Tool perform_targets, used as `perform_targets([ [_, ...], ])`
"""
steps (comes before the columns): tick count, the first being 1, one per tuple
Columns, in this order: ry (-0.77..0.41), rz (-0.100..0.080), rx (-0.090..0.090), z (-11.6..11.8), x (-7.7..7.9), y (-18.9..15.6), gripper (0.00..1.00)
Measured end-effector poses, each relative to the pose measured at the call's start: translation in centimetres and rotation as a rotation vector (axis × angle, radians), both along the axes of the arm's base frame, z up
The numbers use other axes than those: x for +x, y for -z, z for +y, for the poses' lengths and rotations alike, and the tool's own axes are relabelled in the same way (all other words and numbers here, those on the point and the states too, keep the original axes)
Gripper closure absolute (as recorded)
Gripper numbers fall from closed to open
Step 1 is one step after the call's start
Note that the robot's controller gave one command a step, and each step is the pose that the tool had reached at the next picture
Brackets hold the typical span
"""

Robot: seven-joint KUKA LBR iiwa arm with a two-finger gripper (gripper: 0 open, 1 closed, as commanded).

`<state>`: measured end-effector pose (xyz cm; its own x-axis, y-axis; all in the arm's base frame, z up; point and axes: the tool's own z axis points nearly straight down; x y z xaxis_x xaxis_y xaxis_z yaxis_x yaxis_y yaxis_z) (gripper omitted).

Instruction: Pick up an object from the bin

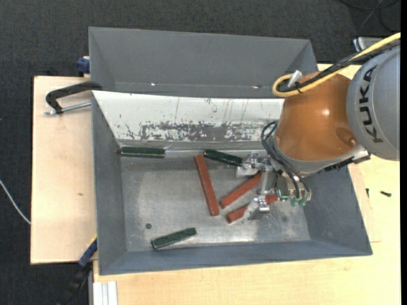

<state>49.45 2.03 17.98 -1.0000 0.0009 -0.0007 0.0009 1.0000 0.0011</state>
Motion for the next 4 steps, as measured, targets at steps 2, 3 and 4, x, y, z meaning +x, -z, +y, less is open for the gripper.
perform_targets([
  [2,-0.129,-0.034,0.000,-2.6,3.5,9.1,0.00],
  [3,-0.129,-0.005,0.000,-2.7,2.3,10.6,0.00],
  [4,-0.271,0.001,0.000,-7.4,0.0,9.2,1.00],
])
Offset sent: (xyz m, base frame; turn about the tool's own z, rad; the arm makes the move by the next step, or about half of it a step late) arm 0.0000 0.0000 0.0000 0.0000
